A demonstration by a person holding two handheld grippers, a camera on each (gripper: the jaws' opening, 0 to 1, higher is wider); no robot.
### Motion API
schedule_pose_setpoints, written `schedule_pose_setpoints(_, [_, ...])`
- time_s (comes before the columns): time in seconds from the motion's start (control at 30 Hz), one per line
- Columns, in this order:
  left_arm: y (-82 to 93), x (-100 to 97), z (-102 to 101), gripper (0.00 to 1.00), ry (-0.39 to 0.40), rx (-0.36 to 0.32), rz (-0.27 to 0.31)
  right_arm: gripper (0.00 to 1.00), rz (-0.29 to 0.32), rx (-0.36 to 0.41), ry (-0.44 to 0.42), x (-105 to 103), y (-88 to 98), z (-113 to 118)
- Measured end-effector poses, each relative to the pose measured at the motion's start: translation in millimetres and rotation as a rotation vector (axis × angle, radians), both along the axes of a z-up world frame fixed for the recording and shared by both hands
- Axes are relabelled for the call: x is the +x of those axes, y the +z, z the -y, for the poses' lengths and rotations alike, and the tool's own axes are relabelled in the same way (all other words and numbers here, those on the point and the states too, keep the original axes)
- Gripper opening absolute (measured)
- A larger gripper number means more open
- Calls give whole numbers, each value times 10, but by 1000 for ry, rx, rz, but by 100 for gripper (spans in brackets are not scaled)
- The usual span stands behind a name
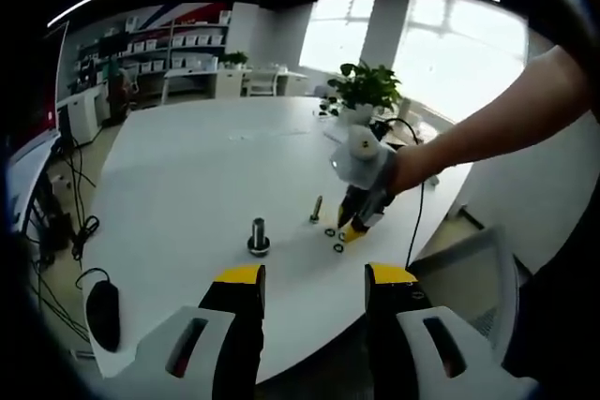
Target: Place the washer onto the threaded stud by aligning its center hole with the stud, sliding it down to the base, and recovering from edge contact or off-axis alignment until the washer reaches the visible bottom stop.
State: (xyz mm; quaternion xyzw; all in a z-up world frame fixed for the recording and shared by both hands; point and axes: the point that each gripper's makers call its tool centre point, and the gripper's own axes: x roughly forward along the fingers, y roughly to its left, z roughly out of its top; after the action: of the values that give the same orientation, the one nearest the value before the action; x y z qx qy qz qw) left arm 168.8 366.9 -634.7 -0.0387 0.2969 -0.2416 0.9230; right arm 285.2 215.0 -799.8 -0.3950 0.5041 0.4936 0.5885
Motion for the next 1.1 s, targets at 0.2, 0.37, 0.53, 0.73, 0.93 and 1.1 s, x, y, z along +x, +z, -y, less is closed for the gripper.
schedule_pose_setpoints(0.2, [-12, -16, 9, 41, -2, 0, -2, 23, 28, -6, 36, -4, 0, 8])
schedule_pose_setpoints(0.37, [-11, -29, 15, 41, -1, -1, 0, 20, 48, -14, 70, -17, -10, 11])
schedule_pose_setpoints(0.53, [-15, -34, 10, 41, 0, -1, 1, 16, 57, -15, 104, -34, -19, 20])
schedule_pose_setpoints(0.73, [-7, -34, 16, 41, 1, -4, 2, 16, 46, -18, 92, -15, -20, 14])
schedule_pose_setpoints(0.93, [-11, -32, 33, 41, -2, -6, 1, 16, 46, -45, 109, -28, -21, 6])
schedule_pose_setpoints(1.1, [-7, -34, 29, 41, -1, -6, 2, 14, 53, -55, 86, -21, -14, 11])
